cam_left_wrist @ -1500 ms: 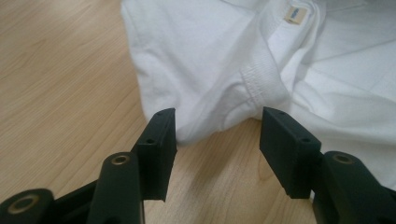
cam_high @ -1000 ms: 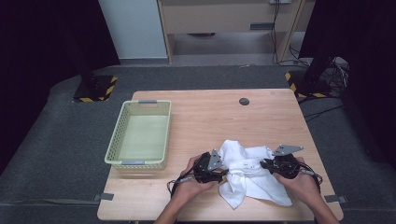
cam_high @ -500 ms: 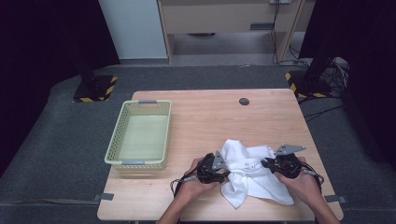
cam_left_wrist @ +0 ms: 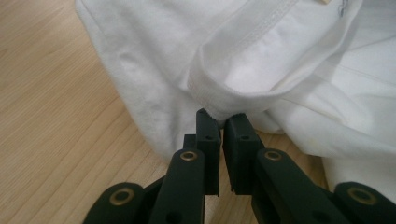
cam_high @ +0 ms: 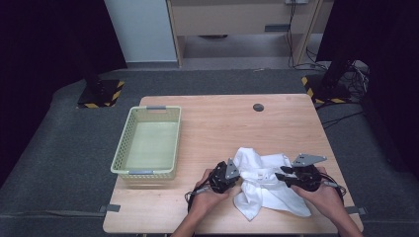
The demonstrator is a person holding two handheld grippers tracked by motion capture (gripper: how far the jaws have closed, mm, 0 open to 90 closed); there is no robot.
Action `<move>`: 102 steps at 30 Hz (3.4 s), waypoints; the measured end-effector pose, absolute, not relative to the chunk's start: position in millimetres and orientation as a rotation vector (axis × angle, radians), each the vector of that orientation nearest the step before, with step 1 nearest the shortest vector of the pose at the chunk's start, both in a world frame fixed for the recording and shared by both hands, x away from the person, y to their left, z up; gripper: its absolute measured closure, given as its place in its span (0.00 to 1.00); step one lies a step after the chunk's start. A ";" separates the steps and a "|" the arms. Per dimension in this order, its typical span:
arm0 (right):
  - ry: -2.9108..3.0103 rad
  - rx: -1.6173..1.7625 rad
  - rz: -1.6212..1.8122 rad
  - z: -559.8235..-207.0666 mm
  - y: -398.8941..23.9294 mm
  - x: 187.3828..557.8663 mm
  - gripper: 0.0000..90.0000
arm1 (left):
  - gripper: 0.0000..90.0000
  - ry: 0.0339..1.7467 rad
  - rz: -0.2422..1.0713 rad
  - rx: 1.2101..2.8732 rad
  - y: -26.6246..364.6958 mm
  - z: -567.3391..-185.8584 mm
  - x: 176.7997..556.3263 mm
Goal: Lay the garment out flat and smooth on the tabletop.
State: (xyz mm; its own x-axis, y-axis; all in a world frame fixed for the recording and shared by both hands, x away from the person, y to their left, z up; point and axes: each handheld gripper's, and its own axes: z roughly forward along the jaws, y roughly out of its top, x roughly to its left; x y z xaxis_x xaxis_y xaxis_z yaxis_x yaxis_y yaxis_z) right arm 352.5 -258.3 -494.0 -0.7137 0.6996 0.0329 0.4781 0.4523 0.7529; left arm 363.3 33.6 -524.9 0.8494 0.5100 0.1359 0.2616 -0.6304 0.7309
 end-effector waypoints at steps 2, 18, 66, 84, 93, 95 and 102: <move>2.420 0.995 1.137 -490.3 -261.5 351.0 0.61 | 0.94 0.558 0.430 2.276 33.8 -524.8 363.2; 2.503 0.830 1.005 -511.7 -265.9 361.1 0.45 | 0.94 0.579 0.417 2.268 34.8 -529.0 363.1; 2.415 0.762 1.133 -460.3 -237.5 337.5 0.95 | 0.95 0.639 0.488 2.113 48.6 -468.2 330.1; 2.285 0.834 1.168 -424.5 -254.5 342.2 0.95 | 0.96 0.644 0.556 2.060 40.1 -427.2 342.7; 2.265 0.867 1.114 -409.4 -256.3 360.7 0.95 | 0.96 0.686 0.589 2.100 37.7 -404.2 368.7; 2.257 0.870 1.100 -402.5 -259.1 363.2 0.95 | 0.96 0.699 0.595 2.106 37.4 -400.1 375.5; 2.258 0.927 1.061 -394.6 -269.5 396.8 0.95 | 0.96 0.710 0.619 2.163 24.6 -398.3 415.0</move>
State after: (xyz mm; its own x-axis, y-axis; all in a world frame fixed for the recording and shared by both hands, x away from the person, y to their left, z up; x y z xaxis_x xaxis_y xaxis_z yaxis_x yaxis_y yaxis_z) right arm 396.8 -269.5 -394.6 -0.6580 0.7417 -0.1298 0.3735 0.4713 0.7990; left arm 415.0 24.6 -398.3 0.7275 0.6566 0.1992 0.2864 -0.5545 0.7814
